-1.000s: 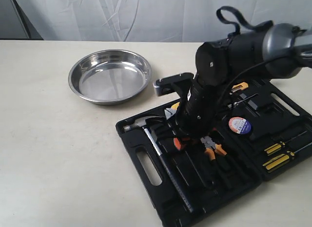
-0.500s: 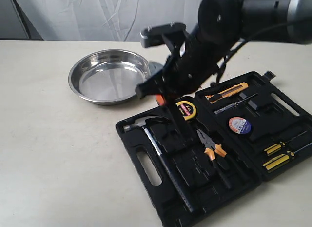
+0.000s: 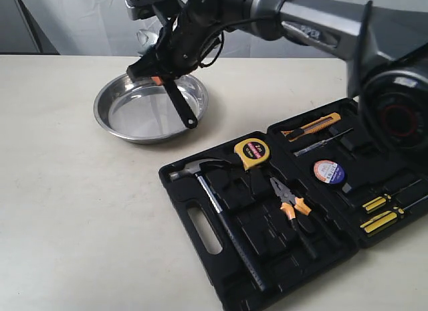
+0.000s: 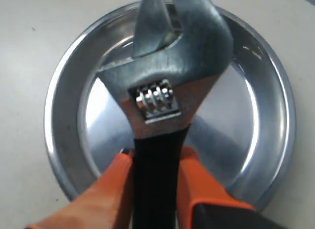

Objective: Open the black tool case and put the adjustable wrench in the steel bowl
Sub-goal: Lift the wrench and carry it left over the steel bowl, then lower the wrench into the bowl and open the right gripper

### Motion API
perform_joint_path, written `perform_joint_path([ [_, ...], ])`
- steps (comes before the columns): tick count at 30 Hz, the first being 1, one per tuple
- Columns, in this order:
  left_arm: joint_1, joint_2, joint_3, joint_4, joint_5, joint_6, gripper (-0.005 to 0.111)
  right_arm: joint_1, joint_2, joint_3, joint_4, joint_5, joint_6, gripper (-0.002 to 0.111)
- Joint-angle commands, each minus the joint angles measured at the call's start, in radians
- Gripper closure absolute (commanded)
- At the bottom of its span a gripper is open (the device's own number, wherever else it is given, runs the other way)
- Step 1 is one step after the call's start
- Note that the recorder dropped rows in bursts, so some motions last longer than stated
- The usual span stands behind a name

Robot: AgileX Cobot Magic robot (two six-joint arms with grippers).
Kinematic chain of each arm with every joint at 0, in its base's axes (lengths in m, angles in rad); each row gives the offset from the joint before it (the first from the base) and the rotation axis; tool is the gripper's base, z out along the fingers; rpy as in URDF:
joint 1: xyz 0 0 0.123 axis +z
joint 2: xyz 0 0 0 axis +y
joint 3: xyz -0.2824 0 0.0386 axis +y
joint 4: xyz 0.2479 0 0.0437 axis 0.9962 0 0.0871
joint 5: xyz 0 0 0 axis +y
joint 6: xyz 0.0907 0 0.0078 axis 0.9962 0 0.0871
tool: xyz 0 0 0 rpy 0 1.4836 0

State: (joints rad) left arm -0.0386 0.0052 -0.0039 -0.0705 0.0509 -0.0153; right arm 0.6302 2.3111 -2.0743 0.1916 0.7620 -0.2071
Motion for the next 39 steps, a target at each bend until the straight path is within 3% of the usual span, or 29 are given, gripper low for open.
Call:
perform_joint_path([
  [1,-0.006,-0.005,0.004,0.007,-0.002,-0.001,0.107,0.0,0.086,-0.121,0.008,-0.098,-0.036,0.109],
  [8,-0.006,-0.005,0.004,0.007,-0.002,-0.001,0.107,0.0,0.168,-0.158,0.076,-0.288,-0.085,0.109],
  [24,-0.006,-0.005,0.004,0.007,-0.002,-0.001,0.107,0.0,0.225,-0.158,0.091,-0.227,-0.114,0.109],
  [27,-0.006,-0.005,0.004,0.007,-0.002,-0.001,0.107,0.0,0.227,-0.158,0.091,-0.227,-0.114,0.102],
  [33,-0.006,-0.005,0.004,0.007,-0.002,-0.001,0.107,-0.002,0.227,-0.158,0.08,-0.227,-0.111,0.072],
  [39,-0.006,-0.005,0.004,0.007,-0.002,-0.001,0.107,-0.002,0.227,-0.158,0.08,-0.227,-0.111,0.069],
])
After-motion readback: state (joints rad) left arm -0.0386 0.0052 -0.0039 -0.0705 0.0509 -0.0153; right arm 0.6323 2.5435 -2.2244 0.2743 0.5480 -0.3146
